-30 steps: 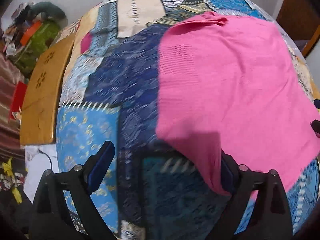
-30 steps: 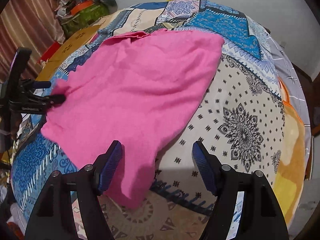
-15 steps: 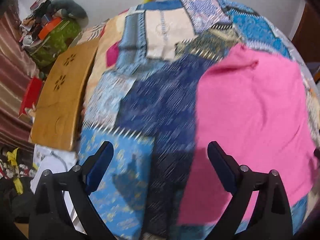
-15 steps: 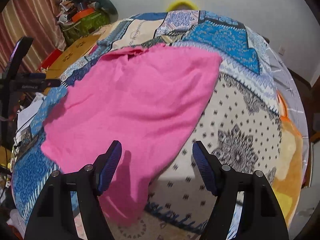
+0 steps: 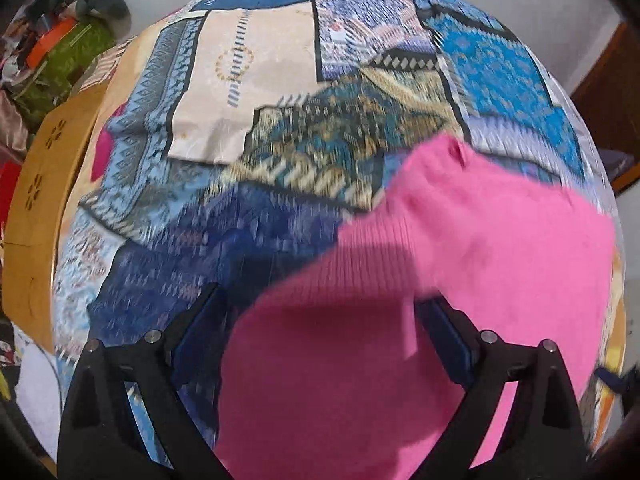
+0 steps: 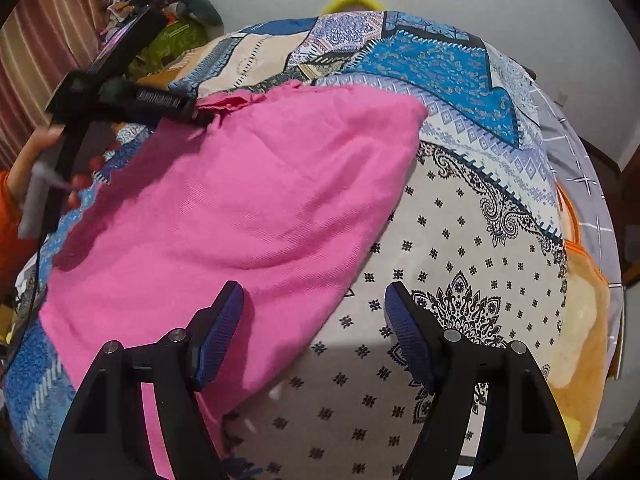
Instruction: Fold small clothes
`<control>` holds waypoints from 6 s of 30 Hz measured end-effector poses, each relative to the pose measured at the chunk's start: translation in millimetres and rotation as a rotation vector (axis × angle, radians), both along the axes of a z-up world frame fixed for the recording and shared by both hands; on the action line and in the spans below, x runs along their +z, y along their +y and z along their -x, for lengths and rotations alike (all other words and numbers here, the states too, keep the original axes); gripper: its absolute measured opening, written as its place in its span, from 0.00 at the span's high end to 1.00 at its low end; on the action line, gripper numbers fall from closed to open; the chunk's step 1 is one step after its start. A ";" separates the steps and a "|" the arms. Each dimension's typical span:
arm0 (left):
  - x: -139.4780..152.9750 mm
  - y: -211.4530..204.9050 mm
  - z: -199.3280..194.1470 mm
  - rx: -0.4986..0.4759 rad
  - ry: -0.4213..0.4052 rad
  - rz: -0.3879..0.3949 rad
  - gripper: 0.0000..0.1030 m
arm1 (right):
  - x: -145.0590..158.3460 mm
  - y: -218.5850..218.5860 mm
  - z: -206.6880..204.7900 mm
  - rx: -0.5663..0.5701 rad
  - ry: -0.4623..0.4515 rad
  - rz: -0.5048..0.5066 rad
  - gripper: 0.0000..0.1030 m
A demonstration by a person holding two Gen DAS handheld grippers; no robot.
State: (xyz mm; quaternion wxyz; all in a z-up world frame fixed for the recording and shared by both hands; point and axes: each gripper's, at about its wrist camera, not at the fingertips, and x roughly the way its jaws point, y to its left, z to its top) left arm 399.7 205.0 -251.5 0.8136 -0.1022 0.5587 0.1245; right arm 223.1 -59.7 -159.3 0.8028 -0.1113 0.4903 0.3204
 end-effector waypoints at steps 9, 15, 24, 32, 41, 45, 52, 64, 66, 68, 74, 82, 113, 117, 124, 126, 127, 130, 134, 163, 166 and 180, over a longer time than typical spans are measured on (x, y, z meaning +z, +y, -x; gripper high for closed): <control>5.6 69.7 -0.9 0.230 -0.013 -0.011 0.07 | 0.8 -5.1 1.2 0.002 -0.001 -0.001 0.32; 16.9 93.5 45.9 0.242 -0.014 0.036 0.07 | 9.4 -10.2 14.5 0.003 0.014 0.001 0.32; 48.0 59.6 131.5 0.075 -0.032 0.027 0.07 | 29.8 -19.3 44.3 -0.013 0.057 -0.051 0.32; 48.3 -4.2 194.0 -0.119 -0.025 0.055 0.07 | 29.7 -19.6 74.0 -0.020 0.109 -0.063 0.32; 40.6 -54.8 248.1 -0.284 -0.056 0.044 0.07 | 23.8 -7.2 101.6 0.053 0.109 -0.010 0.32; 31.8 -72.4 248.3 -0.333 -0.054 -0.009 0.07 | 17.8 -3.4 100.4 0.054 0.099 -0.012 0.30; 22.5 -75.0 219.6 -0.307 -0.076 -0.085 0.08 | 10.6 3.0 91.3 0.044 0.065 -0.023 0.30; 20.9 -100.8 190.8 -0.418 -0.088 -0.126 0.91 | 10.9 25.1 90.0 0.152 0.031 -0.019 0.85; 27.8 -98.7 186.0 -0.408 -0.101 -0.132 0.92 | 13.9 26.4 89.3 0.157 0.019 -0.017 0.87; 41.7 -95.4 179.2 -0.394 -0.131 -0.133 0.92 | 20.2 26.5 87.0 0.163 0.000 -0.022 0.88; 88.0 -91.5 149.0 -0.375 -0.211 -0.156 0.92 | 57.1 21.3 66.8 0.123 -0.096 -0.081 0.89; 130.1 -86.2 85.6 -0.368 -0.290 -0.184 0.92 | 98.6 24.0 9.7 0.061 -0.184 -0.118 0.89; 51.5 41.7 -20.6 -0.048 -0.084 0.111 0.24 | 39.5 1.5 -106.5 -0.183 0.052 -0.154 0.31; 20.6 44.2 -7.5 -0.012 -0.034 0.216 0.24 | 17.0 -6.9 -102.0 -0.212 0.150 -0.175 0.31; 5.2 36.5 -1.8 -0.002 -0.052 0.323 0.24 | 0.5 -6.2 -106.7 -0.236 0.231 -0.261 0.31; 6.1 32.5 -3.9 -0.011 -0.062 0.333 0.24 | -2.1 -1.6 -108.2 -0.232 0.236 -0.276 0.31; 6.1 32.3 -5.0 -0.015 -0.064 0.334 0.24 | -3.7 2.3 -107.9 -0.229 0.231 -0.280 0.31; 6.6 29.5 -8.3 -0.022 -0.081 0.344 0.24 | -5.2 8.1 -108.5 -0.225 0.213 -0.301 0.34; 9.5 24.5 -12.7 -0.043 -0.112 0.359 0.41 | -4.2 15.6 -109.1 -0.217 0.213 -0.325 0.61; 115.9 66.7 149.1 -0.049 -0.358 0.161 0.79 | 85.1 92.5 7.9 0.056 0.017 -0.361 0.81; 87.9 76.2 165.5 -0.016 -0.307 0.193 0.79 | 63.4 99.7 16.2 0.056 0.074 -0.341 0.81; 9.7 73.3 224.2 0.023 -0.171 0.194 0.70 | 22.9 70.9 42.6 0.012 0.150 -0.213 0.80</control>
